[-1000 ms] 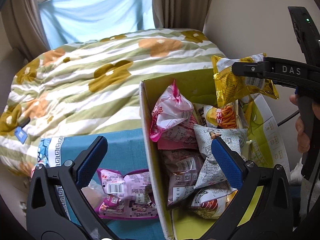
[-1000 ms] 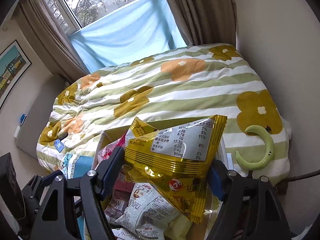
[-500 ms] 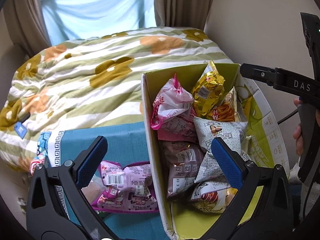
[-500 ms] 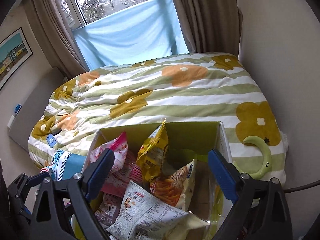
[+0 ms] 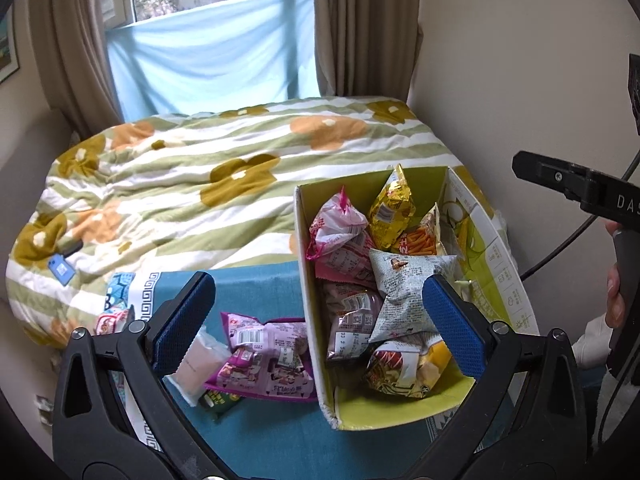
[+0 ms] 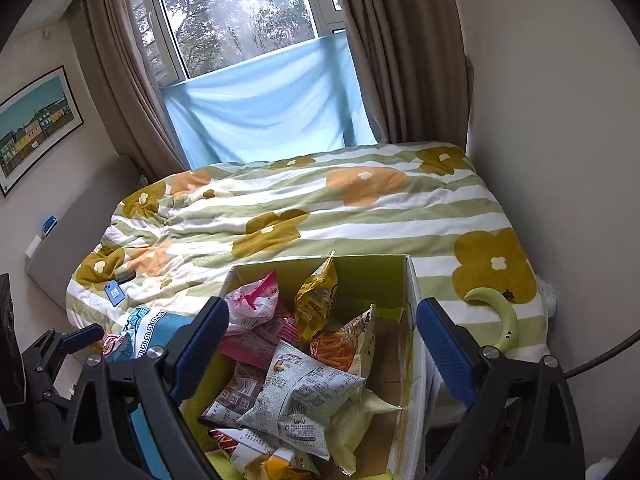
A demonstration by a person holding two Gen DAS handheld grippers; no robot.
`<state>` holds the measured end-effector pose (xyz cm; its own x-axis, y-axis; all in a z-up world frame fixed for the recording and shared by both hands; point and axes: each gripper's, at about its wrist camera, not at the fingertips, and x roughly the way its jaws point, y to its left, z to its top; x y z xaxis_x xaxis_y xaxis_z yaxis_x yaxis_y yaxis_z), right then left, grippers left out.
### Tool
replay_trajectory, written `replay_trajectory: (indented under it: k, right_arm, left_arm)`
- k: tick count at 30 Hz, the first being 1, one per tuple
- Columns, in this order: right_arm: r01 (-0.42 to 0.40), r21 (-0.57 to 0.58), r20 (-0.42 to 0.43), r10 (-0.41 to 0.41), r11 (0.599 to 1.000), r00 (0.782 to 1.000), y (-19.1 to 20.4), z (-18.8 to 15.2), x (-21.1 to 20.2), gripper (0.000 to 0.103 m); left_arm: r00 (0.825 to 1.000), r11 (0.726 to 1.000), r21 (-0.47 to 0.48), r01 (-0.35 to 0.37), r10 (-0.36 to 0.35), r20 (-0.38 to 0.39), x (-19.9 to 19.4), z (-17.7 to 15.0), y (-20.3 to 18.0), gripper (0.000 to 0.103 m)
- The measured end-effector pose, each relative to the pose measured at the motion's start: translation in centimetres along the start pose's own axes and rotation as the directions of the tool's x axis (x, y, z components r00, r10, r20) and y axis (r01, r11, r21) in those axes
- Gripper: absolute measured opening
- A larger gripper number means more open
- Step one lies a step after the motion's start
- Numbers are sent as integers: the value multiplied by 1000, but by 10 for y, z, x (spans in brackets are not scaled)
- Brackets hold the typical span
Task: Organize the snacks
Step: 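Move both tools back over the remaining snacks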
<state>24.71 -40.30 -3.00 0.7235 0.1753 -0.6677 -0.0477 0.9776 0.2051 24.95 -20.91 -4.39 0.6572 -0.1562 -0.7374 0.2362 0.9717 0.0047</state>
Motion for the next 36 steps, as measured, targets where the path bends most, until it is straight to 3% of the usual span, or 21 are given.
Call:
replay_trajectory:
  k: [7,12,23,29,36]
  right_arm:
    - [-3,-52,27,4,999,1000,22,-22,-39,94]
    - [-44,-29,34,45,999,998,34,-45,-54,94]
    - [7,-3,55,-7,1000,998,97,-100,-67,94]
    - [-16,29,40,15,999,999,161,-122,-51,94]
    - [1,63,15,-2,998,1000,227,-138,-19,94]
  left_arm:
    - [997,997,-55,-58,60,39,-59,-28,35,103]
    - [994,993,-74,-91,95,61,-88,-57,60,103]
    - [998,999,-9,-34,35,60,-113,-108,135,103]
    - [999,999,30,-13,12,41,-116,-130,192,103]
    - [998,996,61,62,-63,11,-95,-142,249,103]
